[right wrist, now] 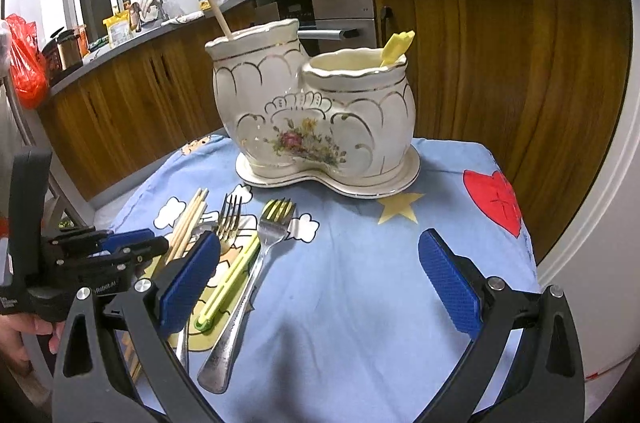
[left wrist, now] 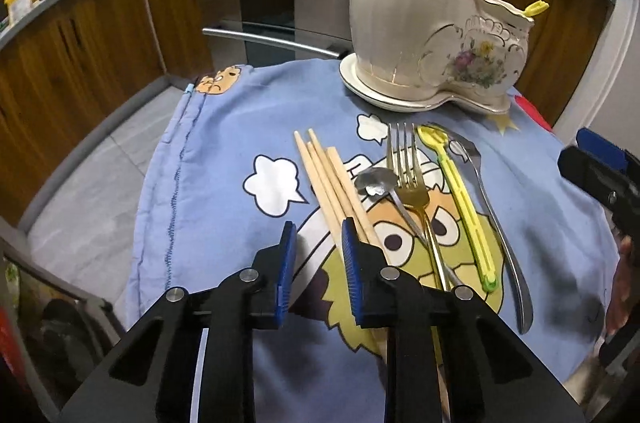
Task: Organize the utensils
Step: 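Grasp another chopstick with the left tool while the right tool grasps a silver fork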
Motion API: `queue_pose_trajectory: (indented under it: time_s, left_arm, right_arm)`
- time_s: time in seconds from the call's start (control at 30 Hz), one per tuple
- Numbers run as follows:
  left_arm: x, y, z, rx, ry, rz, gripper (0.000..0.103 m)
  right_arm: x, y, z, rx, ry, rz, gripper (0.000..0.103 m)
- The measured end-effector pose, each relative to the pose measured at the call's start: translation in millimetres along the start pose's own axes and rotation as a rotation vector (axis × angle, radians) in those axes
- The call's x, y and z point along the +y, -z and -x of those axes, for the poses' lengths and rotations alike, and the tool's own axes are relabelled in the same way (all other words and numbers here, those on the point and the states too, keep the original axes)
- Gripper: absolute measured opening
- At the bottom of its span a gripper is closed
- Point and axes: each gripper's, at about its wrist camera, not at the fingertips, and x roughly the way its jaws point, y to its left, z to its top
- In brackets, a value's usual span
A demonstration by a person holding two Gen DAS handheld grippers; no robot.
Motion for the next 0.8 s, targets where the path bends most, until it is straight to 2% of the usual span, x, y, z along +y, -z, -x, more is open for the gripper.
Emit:
queue_pose_trajectory:
  time_s: [0.13, 0.37, 0.5, 0.53, 0.57, 0.6, 0.7, 0.77, 0.8]
  left_arm:
    - [1.9, -7.6, -6.5, 0.012, -0.017, 0.023, 0.025]
    - [6.3, -9.5, -8.5, 0.019, 0.006, 0.022, 0.024]
    - [0.8, -11.3, -12.2, 0.007, -0.008, -0.026, 0.014]
    - [1.2, -11.8, -12.5, 0.007, -0.002, -0.037, 0.010]
    - [2.5, -11.8, -12.7, 0.007, 0.006, -0.037, 0.009]
    - [3.9, -11.4, -12.2, 0.006, 0.014, -0.042, 0.009]
    - [6.5, -9.9, -10.6, 0.005, 0.031, -0.052, 0.008]
    - [7.8, -8.7, -9.2, 0.008, 0.046, -0.060, 0.008]
    - [8.4, -7.8, -8.3, 0.011, 0.051, -0.066, 0.008]
  right_arm:
    - [1.2, 2.0, -3.2, 0.014, -0.006, 0.002, 0.098]
    - [4.9, 6.6, -7.7, 0.045, -0.010, 0.023, 0.098]
    - [10.5, 10.5, -15.2, 0.079, -0.029, 0.040, 0.095]
    - [12.7, 10.9, -17.7, 0.093, -0.029, 0.046, 0.086]
    - [14.8, 11.3, -20.0, 0.108, -0.028, 0.052, 0.078]
    - [17.2, 11.5, -23.2, 0.129, -0.033, 0.055, 0.075]
    - [23.5, 12.2, -31.1, 0.163, -0.074, 0.050, 0.058]
    - [27.2, 11.8, -39.0, 0.187, -0.068, 0.055, 0.041]
    - [28.4, 11.6, -43.8, 0.203, -0.073, 0.048, 0.039]
